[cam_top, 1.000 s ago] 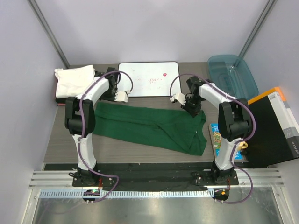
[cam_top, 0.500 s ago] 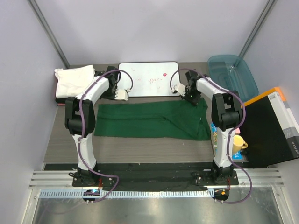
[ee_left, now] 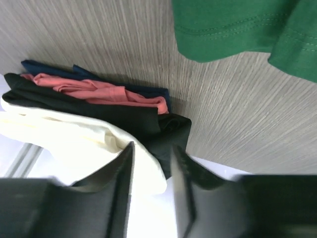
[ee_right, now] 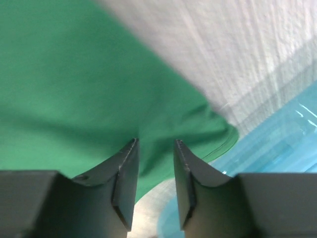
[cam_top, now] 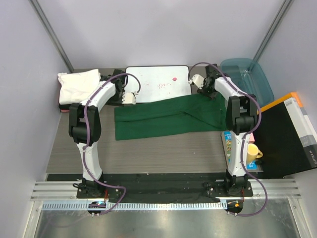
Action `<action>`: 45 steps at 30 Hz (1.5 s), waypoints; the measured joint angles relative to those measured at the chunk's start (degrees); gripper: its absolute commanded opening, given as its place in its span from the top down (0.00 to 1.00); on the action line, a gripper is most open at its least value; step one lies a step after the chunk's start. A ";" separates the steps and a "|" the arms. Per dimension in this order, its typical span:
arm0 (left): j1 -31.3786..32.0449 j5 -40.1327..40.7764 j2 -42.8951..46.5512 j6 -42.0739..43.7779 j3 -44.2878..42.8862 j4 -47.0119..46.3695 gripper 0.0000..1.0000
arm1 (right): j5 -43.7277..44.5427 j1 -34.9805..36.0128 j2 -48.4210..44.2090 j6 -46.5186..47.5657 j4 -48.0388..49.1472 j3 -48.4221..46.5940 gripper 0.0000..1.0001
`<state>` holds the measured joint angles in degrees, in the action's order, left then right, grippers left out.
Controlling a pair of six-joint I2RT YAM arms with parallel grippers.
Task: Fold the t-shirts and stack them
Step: Fold the other side of the tshirt into a rectangle
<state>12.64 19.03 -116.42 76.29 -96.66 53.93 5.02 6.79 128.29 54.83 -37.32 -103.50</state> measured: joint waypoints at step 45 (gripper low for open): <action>6.01 -0.57 -1.07 -5.42 -1.11 -0.52 0.00 | -19.43 5.57 0.24 5.84 -21.44 -7.26 0.69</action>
<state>18.65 18.46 -117.49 70.87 -97.78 53.41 -14.41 12.36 128.53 60.66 -58.76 -110.76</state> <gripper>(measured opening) 0.996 0.385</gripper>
